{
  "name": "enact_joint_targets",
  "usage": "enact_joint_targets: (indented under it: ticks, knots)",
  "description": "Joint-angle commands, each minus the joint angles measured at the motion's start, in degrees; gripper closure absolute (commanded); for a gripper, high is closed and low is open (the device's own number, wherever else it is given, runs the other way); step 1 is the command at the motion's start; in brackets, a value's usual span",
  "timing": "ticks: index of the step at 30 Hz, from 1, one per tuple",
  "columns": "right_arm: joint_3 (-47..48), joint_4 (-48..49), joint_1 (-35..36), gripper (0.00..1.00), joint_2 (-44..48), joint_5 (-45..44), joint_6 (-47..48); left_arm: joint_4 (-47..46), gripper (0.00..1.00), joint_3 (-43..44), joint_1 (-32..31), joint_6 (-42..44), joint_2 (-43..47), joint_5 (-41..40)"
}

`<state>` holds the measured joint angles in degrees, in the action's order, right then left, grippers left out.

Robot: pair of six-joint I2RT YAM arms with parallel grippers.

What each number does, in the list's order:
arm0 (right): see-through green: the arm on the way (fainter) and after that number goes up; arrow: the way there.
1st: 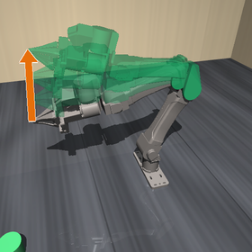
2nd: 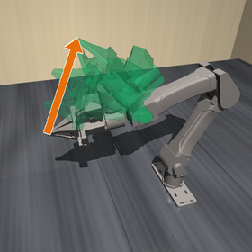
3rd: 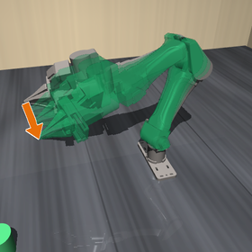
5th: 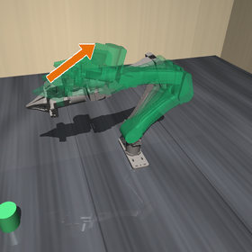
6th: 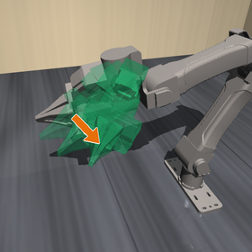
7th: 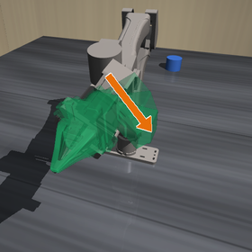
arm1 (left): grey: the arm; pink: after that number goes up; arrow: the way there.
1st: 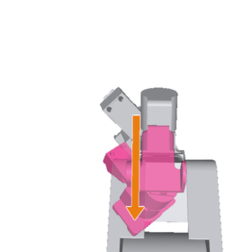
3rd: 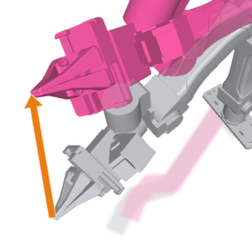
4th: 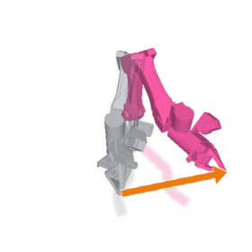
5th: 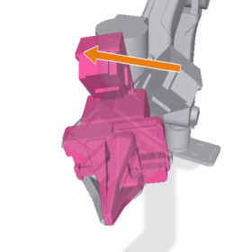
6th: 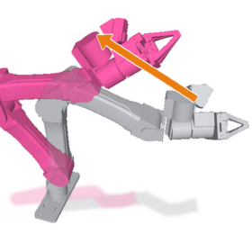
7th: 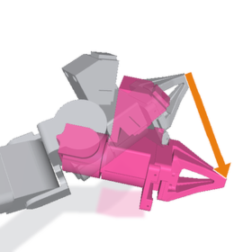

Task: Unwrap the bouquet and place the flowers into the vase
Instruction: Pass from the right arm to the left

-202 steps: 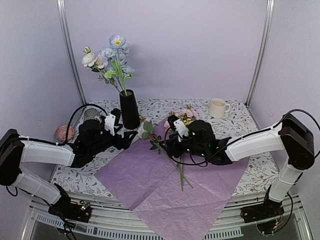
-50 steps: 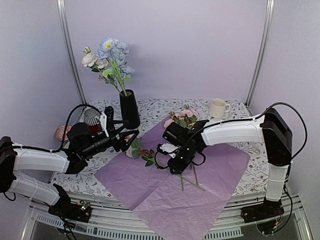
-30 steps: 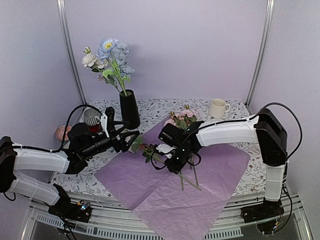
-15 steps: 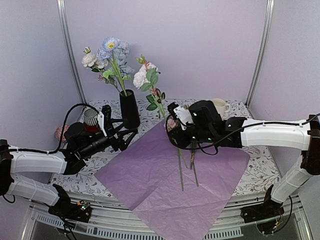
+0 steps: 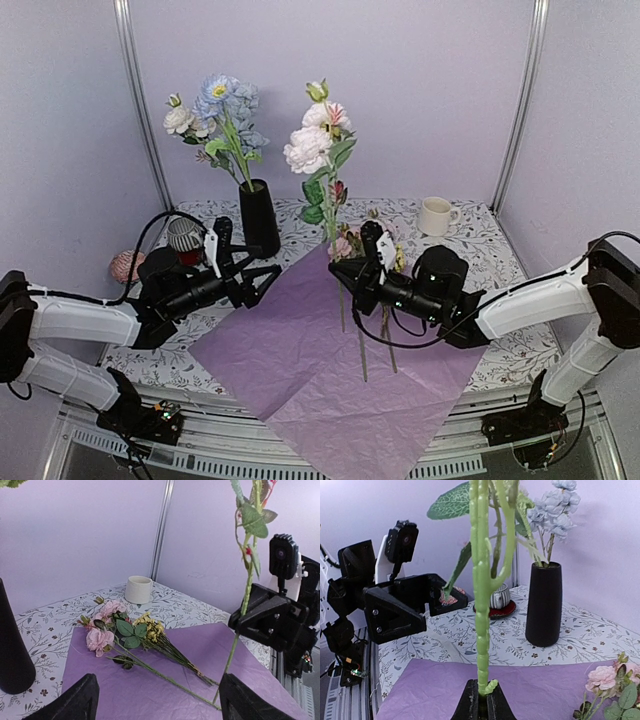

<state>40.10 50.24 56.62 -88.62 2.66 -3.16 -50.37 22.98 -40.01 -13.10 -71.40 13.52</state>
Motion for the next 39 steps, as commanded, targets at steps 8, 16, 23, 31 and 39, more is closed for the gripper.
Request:
enact_joint_targets:
  ticks: [8,16,23,31,39]
  knots:
    - [3.2,8.5,0.1,0.97,-9.9,12.2,-4.3,-3.5,0.14,1.7,-1.0,-2.0,-4.7,6.0]
    - [5.6,8.8,0.0,0.97,-15.0,21.4,-10.3,-6.7,0.16,3.0,-1.0,-6.0,-7.6,13.6]
    - [6.5,8.6,0.2,0.97,-16.5,23.3,-11.3,-11.8,0.23,2.0,-1.0,-8.1,-6.8,19.8]
    - [7.2,8.0,0.8,0.97,-17.3,23.9,-10.9,-12.8,0.29,3.6,-1.6,-9.4,-9.2,24.7]
    - [7.8,7.1,1.6,0.97,-17.8,24.2,-10.0,-10.1,0.43,5.8,-3.3,-7.7,-10.8,25.1]
